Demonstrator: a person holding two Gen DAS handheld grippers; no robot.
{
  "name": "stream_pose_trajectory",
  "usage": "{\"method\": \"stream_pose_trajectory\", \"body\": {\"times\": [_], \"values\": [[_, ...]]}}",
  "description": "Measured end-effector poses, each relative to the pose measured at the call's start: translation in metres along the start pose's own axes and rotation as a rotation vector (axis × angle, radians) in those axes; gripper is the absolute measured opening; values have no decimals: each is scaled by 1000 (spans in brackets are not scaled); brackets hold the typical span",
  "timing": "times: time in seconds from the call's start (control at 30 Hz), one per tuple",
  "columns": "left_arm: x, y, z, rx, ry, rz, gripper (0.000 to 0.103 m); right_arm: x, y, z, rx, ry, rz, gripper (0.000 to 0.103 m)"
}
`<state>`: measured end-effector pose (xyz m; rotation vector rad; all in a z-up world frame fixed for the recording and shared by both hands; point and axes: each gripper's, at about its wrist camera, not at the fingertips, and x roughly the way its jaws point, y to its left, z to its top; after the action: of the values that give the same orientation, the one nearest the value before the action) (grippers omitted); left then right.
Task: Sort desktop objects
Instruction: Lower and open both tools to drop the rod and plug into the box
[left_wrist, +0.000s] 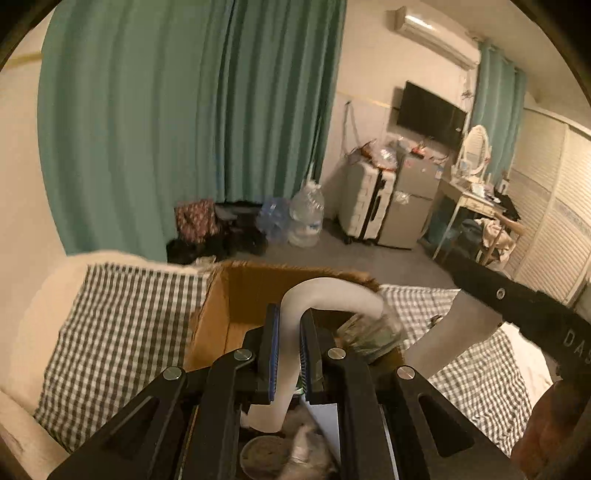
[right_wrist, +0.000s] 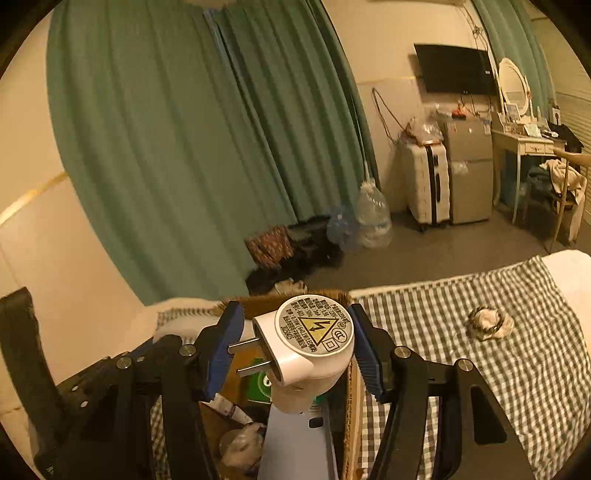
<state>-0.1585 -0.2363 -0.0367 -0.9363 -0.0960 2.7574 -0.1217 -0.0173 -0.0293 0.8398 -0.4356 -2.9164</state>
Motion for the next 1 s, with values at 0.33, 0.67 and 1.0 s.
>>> {"method": "stream_pose_trajectory", "body": {"times": [0.33,0.67,1.0], "values": [[40,15,-21,11,121,81,28,62,23,0,-29,60,-40,59],[13,5,-11,63,46,86,78,40,23,19,-6,47,-91,87],[-22,-12,1,49,-13,100,94,-41,-15,83,-5,-68,-120,103]]}}
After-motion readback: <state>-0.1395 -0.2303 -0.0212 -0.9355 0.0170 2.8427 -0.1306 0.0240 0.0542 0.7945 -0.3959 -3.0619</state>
